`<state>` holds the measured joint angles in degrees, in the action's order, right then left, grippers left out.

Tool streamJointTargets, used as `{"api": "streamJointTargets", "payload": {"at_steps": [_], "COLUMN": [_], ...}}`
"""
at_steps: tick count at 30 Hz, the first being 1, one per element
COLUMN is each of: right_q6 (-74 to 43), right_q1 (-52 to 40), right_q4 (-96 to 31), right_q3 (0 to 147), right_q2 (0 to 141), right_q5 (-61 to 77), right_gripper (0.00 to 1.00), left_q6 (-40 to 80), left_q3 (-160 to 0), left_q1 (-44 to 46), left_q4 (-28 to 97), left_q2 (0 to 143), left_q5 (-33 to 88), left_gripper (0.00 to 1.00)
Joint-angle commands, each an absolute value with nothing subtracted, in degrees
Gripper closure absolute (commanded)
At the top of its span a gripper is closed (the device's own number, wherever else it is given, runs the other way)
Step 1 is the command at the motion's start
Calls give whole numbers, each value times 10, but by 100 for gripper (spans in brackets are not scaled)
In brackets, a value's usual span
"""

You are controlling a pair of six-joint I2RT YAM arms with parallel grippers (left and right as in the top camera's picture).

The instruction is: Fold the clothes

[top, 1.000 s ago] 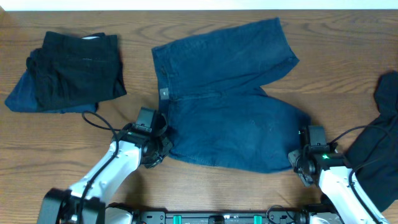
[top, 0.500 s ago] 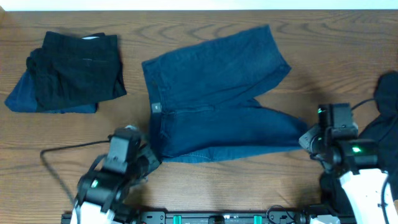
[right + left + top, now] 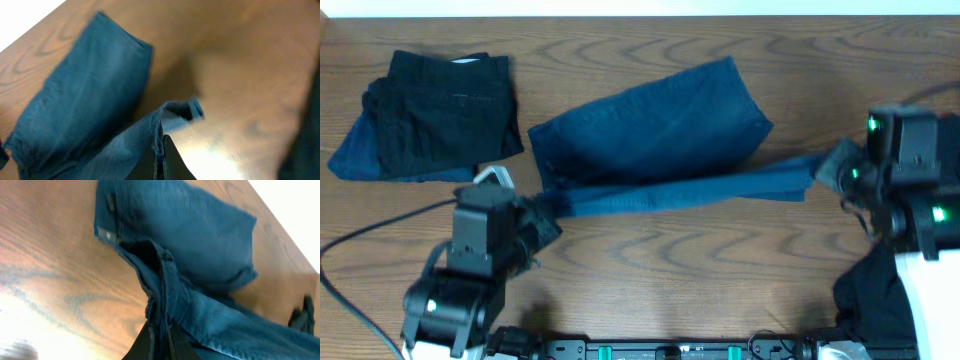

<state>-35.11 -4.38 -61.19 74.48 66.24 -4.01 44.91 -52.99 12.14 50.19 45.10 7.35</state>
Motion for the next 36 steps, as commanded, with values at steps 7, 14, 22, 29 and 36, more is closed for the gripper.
{"api": "streamJointTargets", "payload": {"at_steps": [7,14,22,29,36], "right_q6": [-251,-209,-209,-210,-238], "right_q1": [-41,-64,-88,-96,-98], "right_q4": [-493,-374,-276,-222,-164], "right_q3": [841,850,850,850,850], "right_q2": [811,912,1013,1083,1122], "right_q5": [-70,-43,-45,-45,-60], "right_gripper": [99,99,99,99,99], "left_q6": [432,422,420,420,420], "left_q3": [-544,-544,-544,-544,-544], "left_q1": [25,-10,-44,-44,-44], "left_q4": [438,374,273,164,70], "left_q2": [563,665,759,859,928], "left_q5": [21,21,18,19,19], "left_gripper": [94,94,94,94,94]}}
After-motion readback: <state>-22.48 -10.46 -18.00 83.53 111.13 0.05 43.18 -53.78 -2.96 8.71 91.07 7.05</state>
